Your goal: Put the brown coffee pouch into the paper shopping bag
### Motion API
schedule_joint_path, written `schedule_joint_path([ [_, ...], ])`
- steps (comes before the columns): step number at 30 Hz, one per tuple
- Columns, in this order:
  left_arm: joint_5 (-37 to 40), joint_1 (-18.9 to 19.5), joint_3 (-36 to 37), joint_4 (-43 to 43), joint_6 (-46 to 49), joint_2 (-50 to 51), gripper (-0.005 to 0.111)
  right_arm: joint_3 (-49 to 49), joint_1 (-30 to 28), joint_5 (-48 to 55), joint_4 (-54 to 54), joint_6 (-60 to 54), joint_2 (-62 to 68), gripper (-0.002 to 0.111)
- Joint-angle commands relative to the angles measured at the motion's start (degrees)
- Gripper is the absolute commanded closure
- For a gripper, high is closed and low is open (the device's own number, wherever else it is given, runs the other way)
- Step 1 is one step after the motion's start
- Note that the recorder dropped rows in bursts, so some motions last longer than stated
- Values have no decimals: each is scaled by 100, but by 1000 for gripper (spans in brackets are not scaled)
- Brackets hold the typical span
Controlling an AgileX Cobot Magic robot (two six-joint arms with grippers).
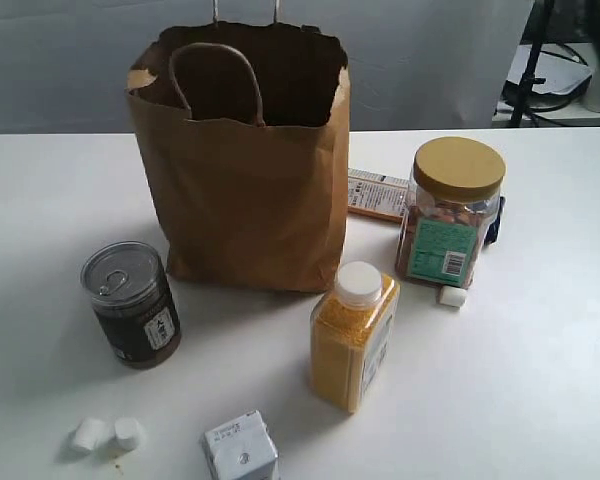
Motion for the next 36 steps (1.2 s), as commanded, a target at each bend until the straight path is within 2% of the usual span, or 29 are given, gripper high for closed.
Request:
schedule_joint_path([
  [1,-23,21,20,23,-20,-20,107,-42,9,515,-85,-628,-508,108],
  [9,-23,21,20,23,-20,-20,107,-32,9,1567,-576,-705,-922,108],
  [14,-23,21,20,23,-20,-20,107,435,-195,1633,-540,-750,-1388,108],
  [16,-23,21,20,23,-20,-20,107,1144,-469,1253,189,-1289,-1855,108],
  [19,-23,21,20,23,-20,-20,107,2069,-932,805,506,-1392,-2444,108],
  [20,-23,21,20,23,-20,-20,107,2683,-1274,494,682,-1407,-2781,108],
  [23,-23,21,20,23,-20,-20,107,3606,-1808,101,916,-1582,-3255,108],
  [27,-23,21,20,23,-20,-20,107,4960,-2705,-799,1530,-2565,-4188,108],
  [30,-23,21,20,23,-20,-20,107,5915,-2938,-1479,1530,-3087,-4752,108],
  [34,-23,21,20,23,-20,-20,107,6959,-2949,-1993,1530,-3181,-5490,108],
  [36,-23,21,20,23,-20,-20,107,6971,-2980,-1810,1530,-3319,-5789,108],
])
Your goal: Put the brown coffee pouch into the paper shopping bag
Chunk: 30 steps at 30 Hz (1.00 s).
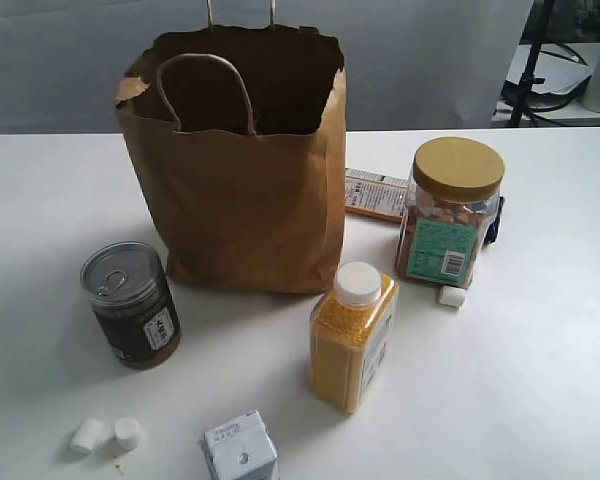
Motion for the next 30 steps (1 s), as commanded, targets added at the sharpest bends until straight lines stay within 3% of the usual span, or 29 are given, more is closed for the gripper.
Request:
schedule_joint_path([
  [1,-23,21,20,23,-20,-20,107,213,-124,104,44,-203,-581,108],
  [7,-23,21,20,23,-20,-20,107,213,-852,1239,-168,-203,-2198,108],
  [12,-32,21,20,23,-20,-20,107,213,-1112,1730,-72,-159,-2334,108],
  [30,-18,21,20,23,-20,-20,107,213,-1140,1946,135,-114,-2334,108],
])
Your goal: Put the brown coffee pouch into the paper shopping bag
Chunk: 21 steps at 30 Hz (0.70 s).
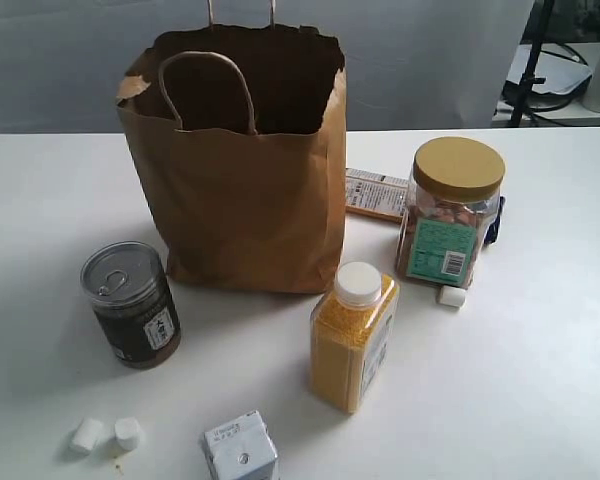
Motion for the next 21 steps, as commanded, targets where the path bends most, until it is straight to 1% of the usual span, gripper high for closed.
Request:
schedule_joint_path([
  [1,-18,21,20,23,-20,-20,107,20,-40,-4,91,10,-35,108],
  [21,-18,21,20,23,-20,-20,107,20,4,-4,92,4,-35,108],
])
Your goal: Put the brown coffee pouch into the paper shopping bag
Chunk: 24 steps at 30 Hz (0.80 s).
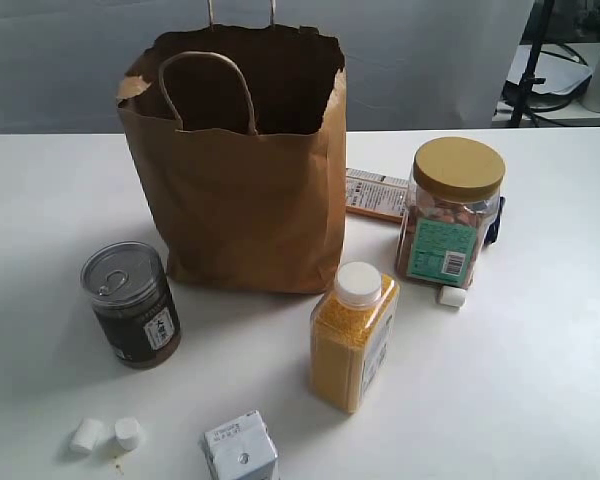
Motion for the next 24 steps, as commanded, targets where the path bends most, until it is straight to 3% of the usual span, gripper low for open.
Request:
schedule_joint_path([
  [1,-18,21,20,23,-20,-20,107,20,59,-4,39,4,-35,108],
  [7,-18,21,20,23,-20,-20,107,20,357,-4,39,28,-35,108],
  [24,-18,21,20,23,-20,-20,107,20,355,-4,39,13,-35,108],
])
